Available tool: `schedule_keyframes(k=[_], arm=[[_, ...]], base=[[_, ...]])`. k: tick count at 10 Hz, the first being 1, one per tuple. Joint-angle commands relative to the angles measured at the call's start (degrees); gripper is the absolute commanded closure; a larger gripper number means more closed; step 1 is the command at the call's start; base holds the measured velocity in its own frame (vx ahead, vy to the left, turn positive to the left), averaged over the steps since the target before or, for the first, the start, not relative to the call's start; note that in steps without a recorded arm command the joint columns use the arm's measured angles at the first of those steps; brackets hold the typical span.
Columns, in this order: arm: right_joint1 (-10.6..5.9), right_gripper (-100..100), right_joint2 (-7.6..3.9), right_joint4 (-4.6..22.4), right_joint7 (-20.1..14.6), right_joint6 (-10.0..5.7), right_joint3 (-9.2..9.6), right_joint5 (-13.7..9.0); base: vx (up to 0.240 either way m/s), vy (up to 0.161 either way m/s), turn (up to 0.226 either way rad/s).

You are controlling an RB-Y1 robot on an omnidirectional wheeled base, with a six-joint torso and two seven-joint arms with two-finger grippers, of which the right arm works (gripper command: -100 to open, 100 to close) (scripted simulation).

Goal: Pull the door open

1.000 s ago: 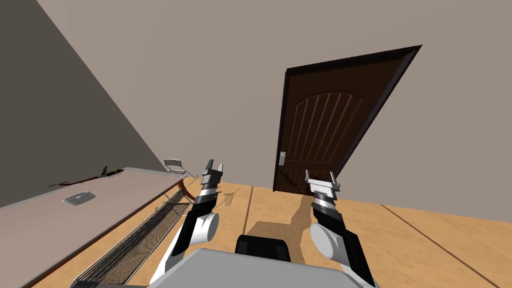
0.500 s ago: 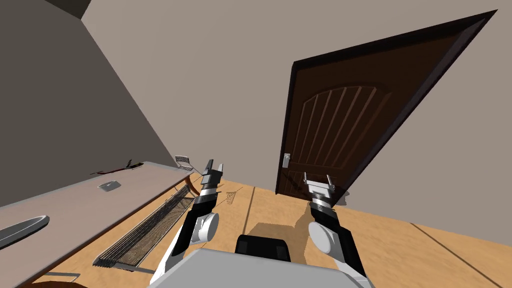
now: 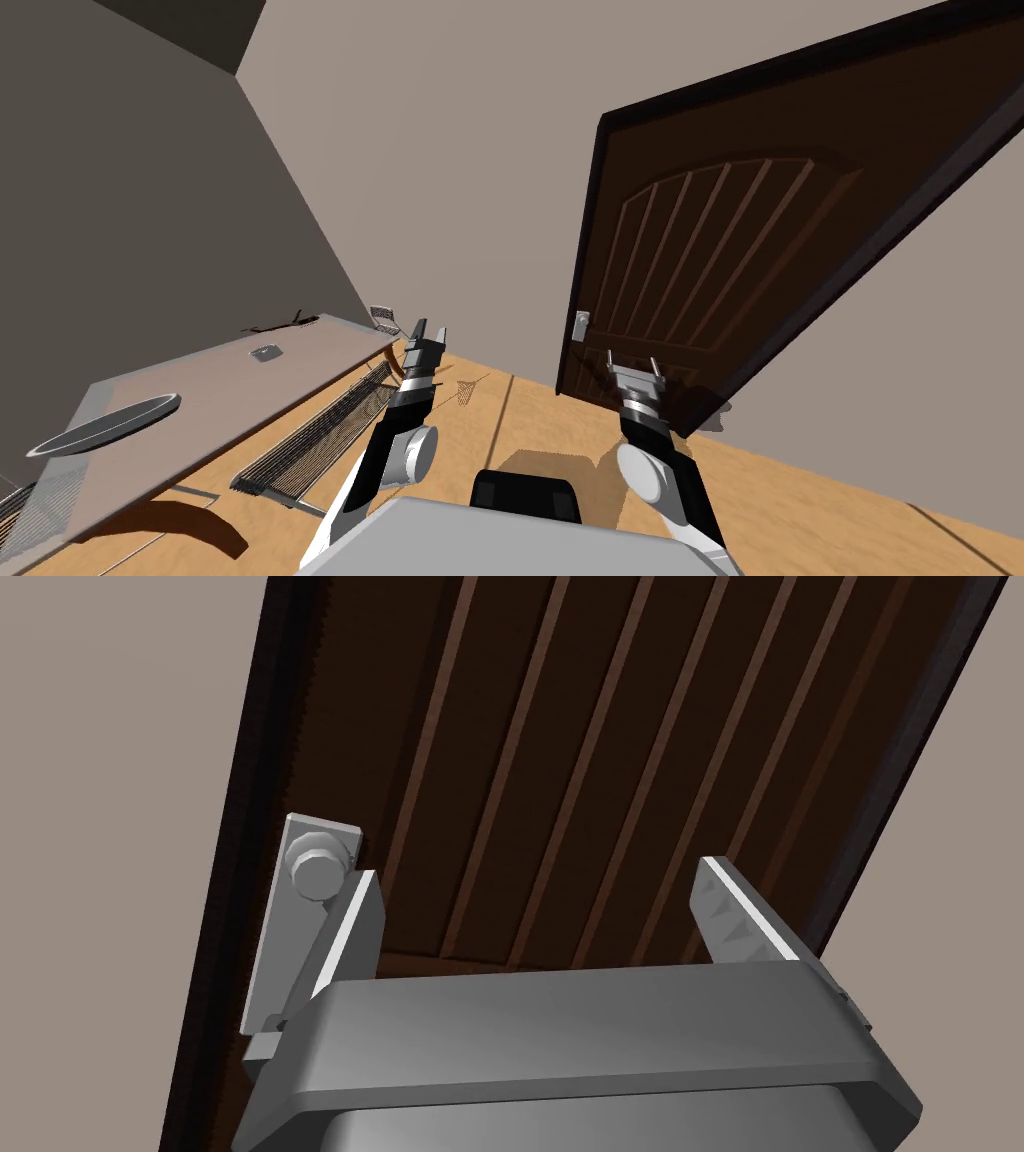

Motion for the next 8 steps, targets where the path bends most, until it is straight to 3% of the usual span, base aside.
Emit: schedule_keyframes(k=[1,3,8], arm=[[-0.9,-100,-0.48,1.8,-0.9,0.25,0.08,-2.9],[-1.34,-100,-0.79,3.0,-1.5,0.24,0.25,-5.1],[-3.44,-100,-2.23,8.6,-4.2,0.19,1.03,-13.6]], base=[[0.058,-0.087,0.195],[0.059,-0.08,0.158],[0.047,-0.08,0.187]])
